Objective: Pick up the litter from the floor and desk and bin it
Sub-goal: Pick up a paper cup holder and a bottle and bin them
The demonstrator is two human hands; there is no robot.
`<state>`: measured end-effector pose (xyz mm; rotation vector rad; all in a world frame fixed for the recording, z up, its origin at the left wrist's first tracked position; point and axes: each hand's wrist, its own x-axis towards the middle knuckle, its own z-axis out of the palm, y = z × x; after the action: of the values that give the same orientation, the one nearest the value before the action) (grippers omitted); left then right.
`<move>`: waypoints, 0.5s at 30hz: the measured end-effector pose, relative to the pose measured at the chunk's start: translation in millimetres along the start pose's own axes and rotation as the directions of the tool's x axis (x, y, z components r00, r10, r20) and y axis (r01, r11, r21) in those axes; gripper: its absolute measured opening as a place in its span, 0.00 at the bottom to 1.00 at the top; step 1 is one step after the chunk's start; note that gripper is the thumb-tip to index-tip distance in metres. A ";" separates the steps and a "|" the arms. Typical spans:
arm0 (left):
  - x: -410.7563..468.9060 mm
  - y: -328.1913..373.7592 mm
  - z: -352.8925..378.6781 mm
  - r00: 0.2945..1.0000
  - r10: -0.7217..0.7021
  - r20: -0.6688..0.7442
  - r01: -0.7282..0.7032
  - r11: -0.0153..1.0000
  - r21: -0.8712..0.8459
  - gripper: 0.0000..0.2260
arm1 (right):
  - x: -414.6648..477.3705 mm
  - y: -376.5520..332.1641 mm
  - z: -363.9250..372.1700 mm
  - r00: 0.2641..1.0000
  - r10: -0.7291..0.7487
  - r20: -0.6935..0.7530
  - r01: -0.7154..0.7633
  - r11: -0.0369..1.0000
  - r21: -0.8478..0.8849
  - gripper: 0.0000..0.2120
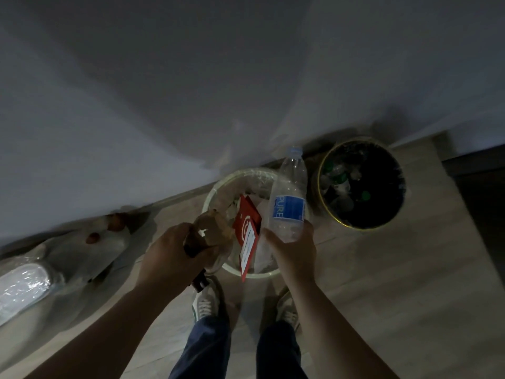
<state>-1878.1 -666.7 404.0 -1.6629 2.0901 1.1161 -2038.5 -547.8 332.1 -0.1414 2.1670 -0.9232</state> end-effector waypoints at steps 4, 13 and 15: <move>2.1 5.0 -1.8 1.000 0.014 0.009 -0.014 1.000 0.011 0.10 | -1.6 -4.1 -10.4 1.000 -0.024 -0.017 0.024 0.999 -0.022 0.39; 32.6 13.6 22.8 0.997 -0.020 0.076 0.010 0.992 0.122 0.11 | -9.5 -0.9 -46.0 0.998 -0.021 -0.065 0.019 1.000 -0.022 0.34; 38.3 18.6 30.6 0.997 -0.012 0.080 -0.003 0.983 0.182 0.11 | -9.5 2.6 -52.9 0.998 -0.030 -0.059 0.029 0.999 -0.029 0.33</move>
<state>-1915.2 -672.3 367.4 -1.5122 2.0686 0.9421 -2067.8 -512.2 359.9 -0.1616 2.2392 -0.9246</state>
